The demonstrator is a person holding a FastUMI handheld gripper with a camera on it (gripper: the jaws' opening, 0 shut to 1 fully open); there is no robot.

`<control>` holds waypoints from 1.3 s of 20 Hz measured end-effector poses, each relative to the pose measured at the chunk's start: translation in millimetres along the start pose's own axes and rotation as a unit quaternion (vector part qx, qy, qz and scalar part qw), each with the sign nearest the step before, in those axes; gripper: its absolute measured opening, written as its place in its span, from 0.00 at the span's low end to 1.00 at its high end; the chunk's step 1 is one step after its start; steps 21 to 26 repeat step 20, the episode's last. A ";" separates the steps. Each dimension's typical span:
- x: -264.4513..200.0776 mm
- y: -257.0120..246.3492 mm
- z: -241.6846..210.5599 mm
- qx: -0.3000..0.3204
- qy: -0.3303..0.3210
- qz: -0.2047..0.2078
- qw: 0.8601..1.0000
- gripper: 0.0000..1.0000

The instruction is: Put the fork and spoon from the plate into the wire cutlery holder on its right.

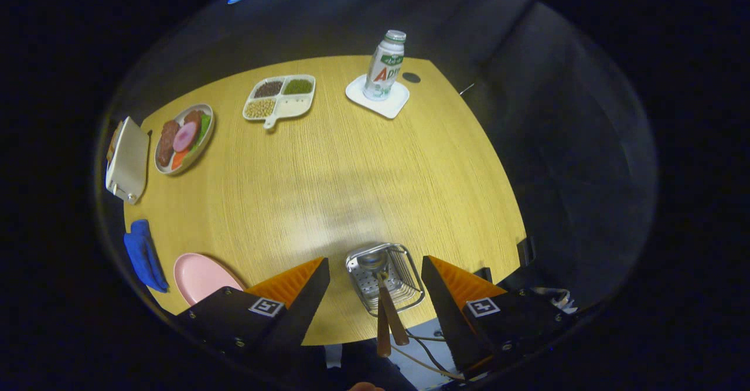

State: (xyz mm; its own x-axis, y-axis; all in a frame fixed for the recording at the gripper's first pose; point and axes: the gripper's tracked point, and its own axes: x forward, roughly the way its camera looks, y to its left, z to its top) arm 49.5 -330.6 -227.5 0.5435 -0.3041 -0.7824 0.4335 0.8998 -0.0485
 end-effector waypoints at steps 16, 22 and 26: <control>-226.2 54.3 150.2 0.009 -0.499 0.038 0.866 0.96; -258.4 74.8 157.0 -0.009 -0.531 0.046 0.846 0.96; -258.4 74.8 157.0 -0.009 -0.531 0.046 0.846 0.96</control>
